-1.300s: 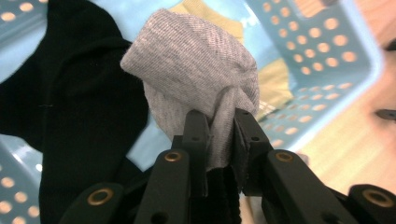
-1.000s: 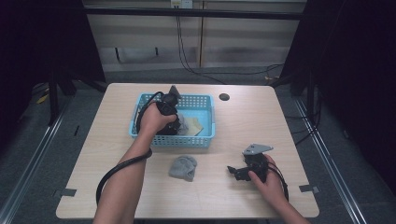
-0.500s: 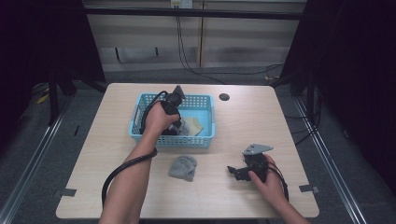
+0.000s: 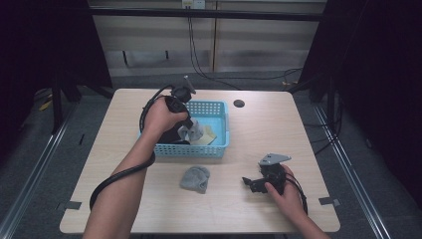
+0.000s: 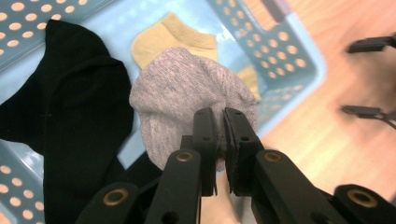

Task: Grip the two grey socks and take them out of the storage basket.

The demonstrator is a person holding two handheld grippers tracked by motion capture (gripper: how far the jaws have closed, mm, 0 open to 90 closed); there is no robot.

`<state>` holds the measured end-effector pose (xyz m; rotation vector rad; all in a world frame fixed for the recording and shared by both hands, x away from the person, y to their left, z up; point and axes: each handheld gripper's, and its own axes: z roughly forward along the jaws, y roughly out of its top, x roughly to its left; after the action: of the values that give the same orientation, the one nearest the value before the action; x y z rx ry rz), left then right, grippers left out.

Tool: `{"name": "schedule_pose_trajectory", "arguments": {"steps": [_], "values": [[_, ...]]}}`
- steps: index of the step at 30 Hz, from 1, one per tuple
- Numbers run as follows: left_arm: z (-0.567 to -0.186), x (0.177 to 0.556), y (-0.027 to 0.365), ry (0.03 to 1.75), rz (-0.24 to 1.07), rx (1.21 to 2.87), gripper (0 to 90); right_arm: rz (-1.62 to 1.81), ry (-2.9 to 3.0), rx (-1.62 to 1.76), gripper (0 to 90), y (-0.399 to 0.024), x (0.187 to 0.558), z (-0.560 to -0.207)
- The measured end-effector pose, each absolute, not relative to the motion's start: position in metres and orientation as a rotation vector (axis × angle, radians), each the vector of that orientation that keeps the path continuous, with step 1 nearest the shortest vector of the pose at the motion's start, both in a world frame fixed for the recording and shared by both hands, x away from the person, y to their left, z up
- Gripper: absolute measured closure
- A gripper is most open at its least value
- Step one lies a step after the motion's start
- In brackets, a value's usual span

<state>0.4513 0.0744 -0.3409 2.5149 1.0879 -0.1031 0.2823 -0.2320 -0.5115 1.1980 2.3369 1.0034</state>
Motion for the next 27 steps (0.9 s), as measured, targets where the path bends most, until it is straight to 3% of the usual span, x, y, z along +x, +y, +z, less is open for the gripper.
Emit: {"name": "schedule_pose_trajectory", "arguments": {"steps": [15,27], "values": [[-0.315,0.404,0.091,0.937,-0.138,2.539,83.9,1.004,2.336,1.198,11.0,-0.232,0.282,-0.512],[-0.341,0.37,0.094,0.852,-0.163,2.589,83.8,1.003,2.337,1.199,11.0,-0.232,0.282,-0.512]]}}
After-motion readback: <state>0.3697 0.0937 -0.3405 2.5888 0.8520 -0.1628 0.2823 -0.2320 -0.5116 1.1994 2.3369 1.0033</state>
